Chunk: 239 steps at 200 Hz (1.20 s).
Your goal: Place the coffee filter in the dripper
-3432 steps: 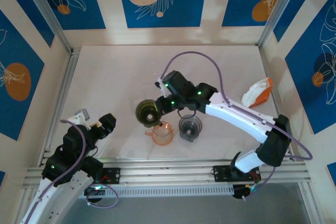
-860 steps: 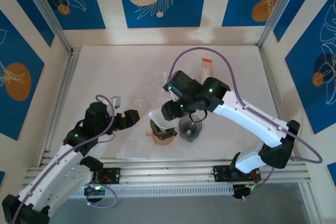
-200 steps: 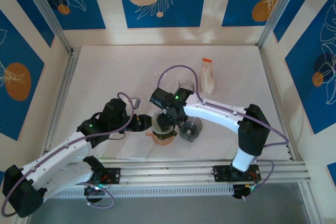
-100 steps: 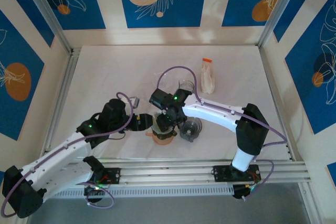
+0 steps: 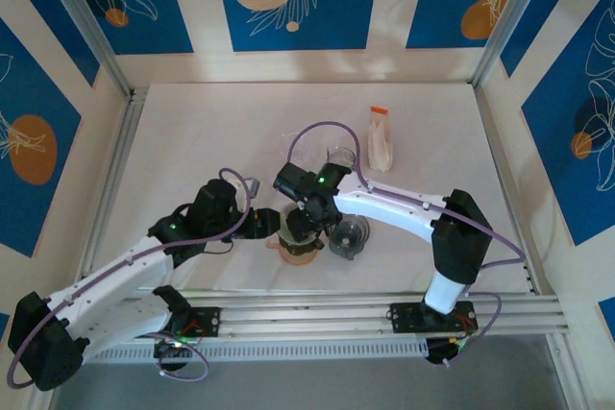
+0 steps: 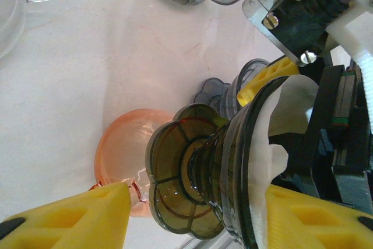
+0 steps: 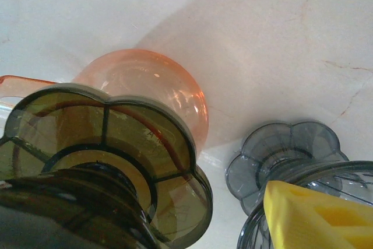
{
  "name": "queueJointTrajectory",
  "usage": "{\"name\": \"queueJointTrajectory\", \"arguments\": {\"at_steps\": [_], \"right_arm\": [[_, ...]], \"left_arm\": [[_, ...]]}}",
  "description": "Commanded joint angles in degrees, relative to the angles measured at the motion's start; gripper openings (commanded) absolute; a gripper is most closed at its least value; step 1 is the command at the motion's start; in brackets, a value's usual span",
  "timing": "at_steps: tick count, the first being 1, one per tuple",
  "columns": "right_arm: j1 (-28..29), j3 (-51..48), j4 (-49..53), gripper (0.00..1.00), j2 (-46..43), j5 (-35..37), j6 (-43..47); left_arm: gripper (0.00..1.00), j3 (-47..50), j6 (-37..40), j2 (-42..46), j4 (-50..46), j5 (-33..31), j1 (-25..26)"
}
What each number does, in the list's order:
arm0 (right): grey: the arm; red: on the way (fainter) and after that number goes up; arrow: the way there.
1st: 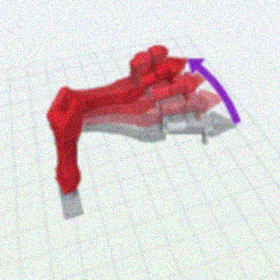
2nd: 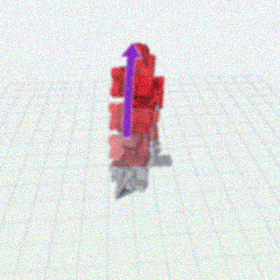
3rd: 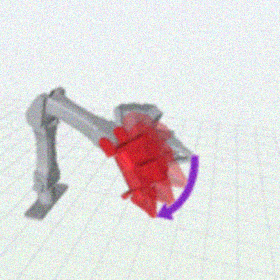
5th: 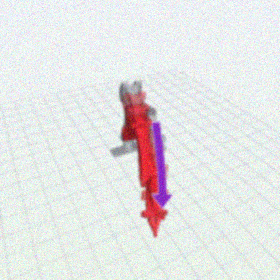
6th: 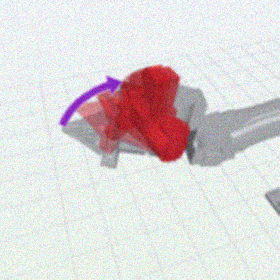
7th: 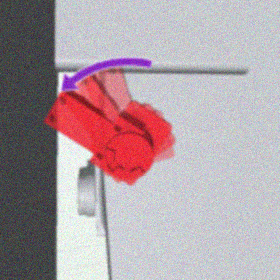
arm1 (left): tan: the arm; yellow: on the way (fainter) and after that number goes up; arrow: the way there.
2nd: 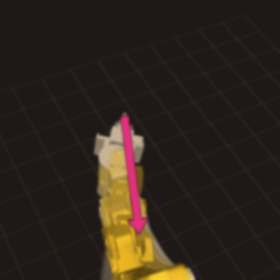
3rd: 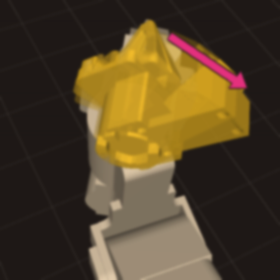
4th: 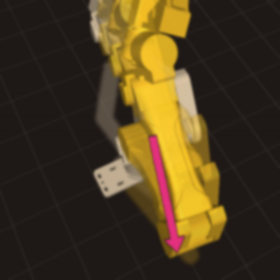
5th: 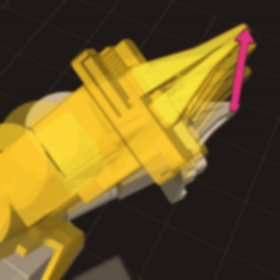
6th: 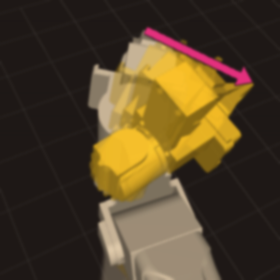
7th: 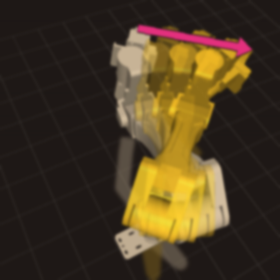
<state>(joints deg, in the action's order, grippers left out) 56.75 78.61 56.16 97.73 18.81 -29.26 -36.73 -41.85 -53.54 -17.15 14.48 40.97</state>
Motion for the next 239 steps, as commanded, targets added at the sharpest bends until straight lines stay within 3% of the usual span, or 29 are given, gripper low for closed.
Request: {"name": "queueJointTrajectory", "arguments": {"at_steps": [1, 75, 133, 239], "right_arm": [[0.1, -0.4, -0.5, 0.7, -0.1, -0.4, -1.4], [0.9, 3.4, 2.8, 0.7, -5.3, 2.3, -2.4], [0.4, 0.7, 4.6, 0.7, -11.9, 3.7, -4.8], [-0.6, -3.8, 5.0, 0.62, -16.3, 5.5, -7.5]], "left_arm": [[0.55, 0.4, 0.5, 0.8, -1.6, -1.1, 0.7], [0.56, 1.1, -0.1, 1.8, -1.9, -1.4, 0.7], [0.55, 1.3, -0.4, 1.9, -1.4, -1.4, 0.8], [0.55, 1.7, -0.7, 1.9, -1.6, -1.9, 0.9]]}}
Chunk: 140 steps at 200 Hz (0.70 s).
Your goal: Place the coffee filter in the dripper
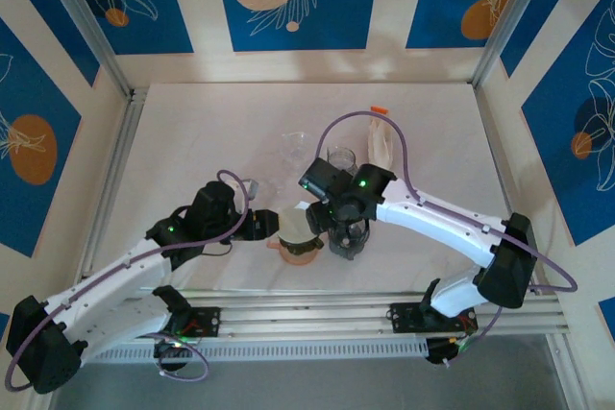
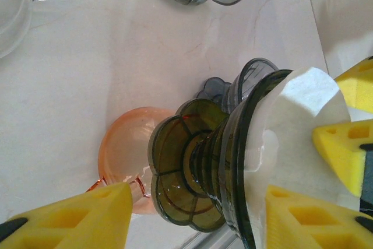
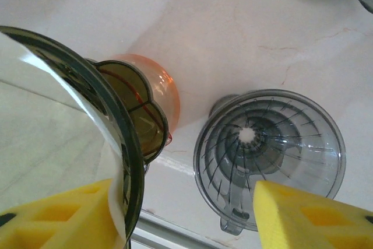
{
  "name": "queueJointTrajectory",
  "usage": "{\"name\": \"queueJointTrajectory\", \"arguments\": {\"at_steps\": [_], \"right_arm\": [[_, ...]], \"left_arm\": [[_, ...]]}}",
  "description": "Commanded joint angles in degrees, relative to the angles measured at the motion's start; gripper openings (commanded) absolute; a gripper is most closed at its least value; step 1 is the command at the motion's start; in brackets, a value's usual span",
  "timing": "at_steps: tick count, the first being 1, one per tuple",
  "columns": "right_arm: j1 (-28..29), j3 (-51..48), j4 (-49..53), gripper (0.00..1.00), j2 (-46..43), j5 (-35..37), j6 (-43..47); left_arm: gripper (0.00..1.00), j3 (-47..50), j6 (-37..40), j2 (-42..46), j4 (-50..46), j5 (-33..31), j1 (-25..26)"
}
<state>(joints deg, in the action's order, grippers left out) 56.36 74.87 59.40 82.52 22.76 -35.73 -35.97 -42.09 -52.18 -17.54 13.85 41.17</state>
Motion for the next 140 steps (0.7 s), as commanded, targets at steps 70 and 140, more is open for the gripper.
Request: {"name": "queueJointTrajectory", "arguments": {"at_steps": [70, 140], "right_arm": [[0.0, 0.7, 0.2, 0.68, -1.3, 0.7, -1.0], [1.9, 1.2, -2.5, 0.69, -2.8, 1.7, 0.3]], "left_arm": [[0.58, 0.6, -0.6, 0.3, -0.7, -1.2, 0.8], [0.66, -0.5, -1.2, 1.0, 0.3, -0.7, 0.7]]}}
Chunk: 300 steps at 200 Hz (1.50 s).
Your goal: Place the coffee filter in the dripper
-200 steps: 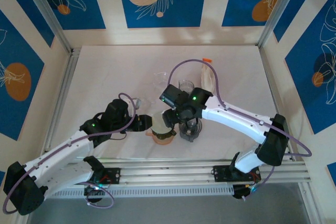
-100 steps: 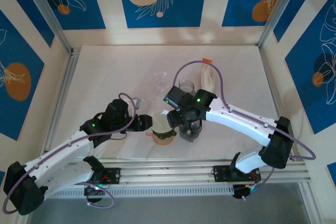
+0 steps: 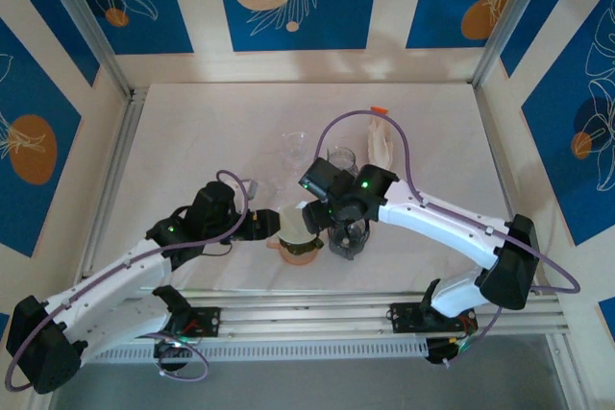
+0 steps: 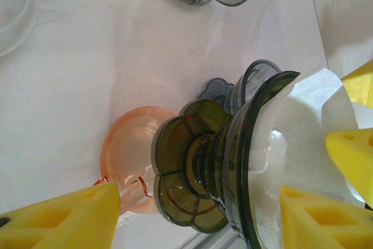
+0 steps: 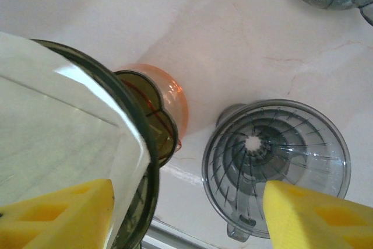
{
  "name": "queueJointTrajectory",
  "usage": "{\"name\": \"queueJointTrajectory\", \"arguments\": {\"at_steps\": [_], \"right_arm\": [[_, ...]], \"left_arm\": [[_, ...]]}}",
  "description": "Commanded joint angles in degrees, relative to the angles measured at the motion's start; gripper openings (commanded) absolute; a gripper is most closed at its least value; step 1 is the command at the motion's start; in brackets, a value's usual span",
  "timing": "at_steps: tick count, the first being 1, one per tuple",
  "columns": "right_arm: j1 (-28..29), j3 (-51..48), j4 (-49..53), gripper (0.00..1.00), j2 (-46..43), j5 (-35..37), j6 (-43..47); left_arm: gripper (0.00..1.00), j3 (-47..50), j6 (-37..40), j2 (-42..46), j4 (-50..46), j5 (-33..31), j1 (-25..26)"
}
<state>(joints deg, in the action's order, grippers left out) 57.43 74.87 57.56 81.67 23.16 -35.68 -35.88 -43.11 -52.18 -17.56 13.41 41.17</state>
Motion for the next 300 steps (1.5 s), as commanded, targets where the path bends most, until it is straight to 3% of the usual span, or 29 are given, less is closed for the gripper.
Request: {"name": "queueJointTrajectory", "arguments": {"at_steps": [1, 94, 143, 190, 235, 271, 300], "right_arm": [[0.8, 1.3, -0.6, 0.69, -2.0, 1.3, 0.3], [1.1, 5.9, 2.4, 0.69, -5.2, 4.5, 0.4], [1.0, 5.6, 5.9, 0.67, -9.1, 6.3, -1.7], [1.1, -5.2, 5.9, 0.65, -15.9, 3.2, -6.7], [1.5, -18.7, 1.9, 0.61, -22.1, -0.6, -12.2], [1.7, -24.5, 0.2, 0.59, -24.3, -1.5, -14.6], [1.9, -25.5, -0.9, 0.59, -24.9, -1.5, -14.7]], "left_arm": [[0.66, -0.6, -0.2, 1.1, 0.3, -0.3, 0.7], [0.75, -5.2, 0.5, 3.5, -2.7, -0.5, 0.7], [0.76, -10.2, 3.1, 8.1, -11.0, -4.7, 0.7], [0.76, -5.3, 3.1, 15.1, -17.0, -10.4, 0.6], [0.75, 7.5, -2.4, 16.0, -10.1, -7.9, 0.5], [0.59, 10.3, -3.9, 8.7, -5.0, -9.1, -0.8], [0.45, 9.9, -4.0, 1.0, -0.9, -10.4, -6.0]]}}
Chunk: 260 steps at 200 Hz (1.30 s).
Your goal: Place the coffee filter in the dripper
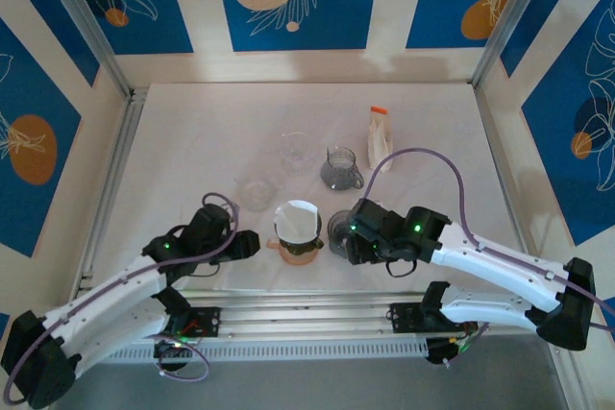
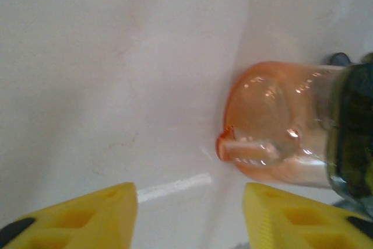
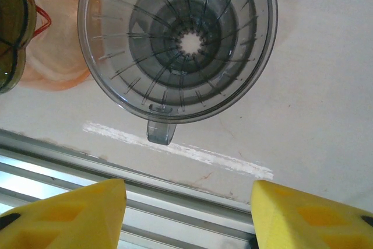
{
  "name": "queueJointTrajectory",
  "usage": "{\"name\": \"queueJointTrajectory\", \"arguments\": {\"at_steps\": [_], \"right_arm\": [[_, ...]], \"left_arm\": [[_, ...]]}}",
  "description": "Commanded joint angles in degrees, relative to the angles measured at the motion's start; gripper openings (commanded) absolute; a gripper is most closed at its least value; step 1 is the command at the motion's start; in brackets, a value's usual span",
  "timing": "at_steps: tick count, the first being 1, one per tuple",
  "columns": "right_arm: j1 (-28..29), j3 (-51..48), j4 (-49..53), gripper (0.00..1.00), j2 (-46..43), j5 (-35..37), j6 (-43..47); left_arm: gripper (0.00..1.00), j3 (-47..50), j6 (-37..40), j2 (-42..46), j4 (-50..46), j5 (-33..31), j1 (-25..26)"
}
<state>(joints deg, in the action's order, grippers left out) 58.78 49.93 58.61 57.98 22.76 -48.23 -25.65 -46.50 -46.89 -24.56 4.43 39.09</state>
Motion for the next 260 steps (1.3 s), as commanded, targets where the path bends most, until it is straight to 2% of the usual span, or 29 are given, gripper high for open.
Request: {"name": "queueJointTrajectory", "arguments": {"at_steps": [1, 39, 78, 114, 151, 202, 260], "right_arm": [[0.5, -0.6, -2.0, 0.59, -1.2, -1.1, -2.2], [1.0, -1.0, -2.0, 0.59, -2.4, -0.5, -2.1], [1.0, -2.0, -2.6, 0.59, -3.7, -0.2, -2.4], [1.0, -2.0, -2.4, 0.59, -4.0, -0.1, -2.0], [1.0, -2.9, -3.1, 0.59, -4.2, -0.7, -2.4], [1.1, -3.8, -3.8, 0.59, -4.2, -1.0, -3.0], [1.0, -4.1, -4.4, 0.59, -4.0, -1.2, -3.2]], "left_arm": [[0.45, -0.4, -0.6, -4.5, 6.3, -1.4, -4.2], [0.43, 1.0, -0.5, -11.7, 15.0, -1.3, -12.9], [0.36, -1.2, -0.6, -23.8, 23.3, -1.9, -16.6], [0.32, -4.0, -1.3, -32.8, 30.9, -1.1, -17.3], [0.25, -8.0, -0.4, -38.4, 32.7, -1.4, -17.3], [0.23, -12.6, 0.5, -45.2, 35.5, 1.0, -17.2], [0.23, -15.2, 0.2, -45.8, 35.6, 2.4, -16.7]]}}
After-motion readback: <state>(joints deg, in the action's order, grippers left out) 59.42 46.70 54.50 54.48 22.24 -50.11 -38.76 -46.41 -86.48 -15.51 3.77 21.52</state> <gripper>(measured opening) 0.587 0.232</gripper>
